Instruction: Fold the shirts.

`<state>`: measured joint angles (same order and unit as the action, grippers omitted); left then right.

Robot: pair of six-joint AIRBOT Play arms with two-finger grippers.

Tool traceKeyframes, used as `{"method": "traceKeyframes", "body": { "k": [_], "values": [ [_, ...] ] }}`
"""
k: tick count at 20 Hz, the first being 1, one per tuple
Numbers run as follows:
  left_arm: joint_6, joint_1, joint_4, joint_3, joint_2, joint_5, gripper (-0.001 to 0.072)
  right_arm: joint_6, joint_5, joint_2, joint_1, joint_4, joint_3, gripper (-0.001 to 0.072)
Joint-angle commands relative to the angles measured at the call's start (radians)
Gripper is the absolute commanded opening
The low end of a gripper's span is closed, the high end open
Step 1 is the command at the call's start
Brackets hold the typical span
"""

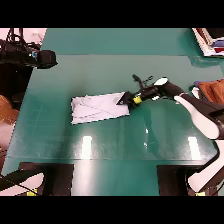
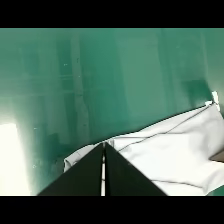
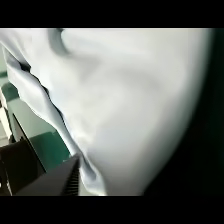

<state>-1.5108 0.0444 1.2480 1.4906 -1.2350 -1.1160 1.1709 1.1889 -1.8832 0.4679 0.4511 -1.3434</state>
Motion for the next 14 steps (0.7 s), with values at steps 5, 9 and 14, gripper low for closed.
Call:
{"method": "traceKeyframes", "body": {
  "k": [5, 9, 14],
  "values": [
    [0.0, 0.007, -0.082, 0.0, 0.001, -0.048, 0.0021, -0.002, -0.024, -0.091, 0.077, -0.056, -0.217, 0.0012],
    [0.0, 0.105, -0.079, 0.0, 0.001, -0.031, 0.0021, 0.004, 0.022, -0.052, -0.074, -0.056, -0.374, 0.0011],
    [0.0, 0.259, -0.079, 0.0, 0.001, 0.056, 0.0021, 0.037, 0.028, 0.071, -0.388, -0.023, -0.479, 0.0011]
  ]
}}
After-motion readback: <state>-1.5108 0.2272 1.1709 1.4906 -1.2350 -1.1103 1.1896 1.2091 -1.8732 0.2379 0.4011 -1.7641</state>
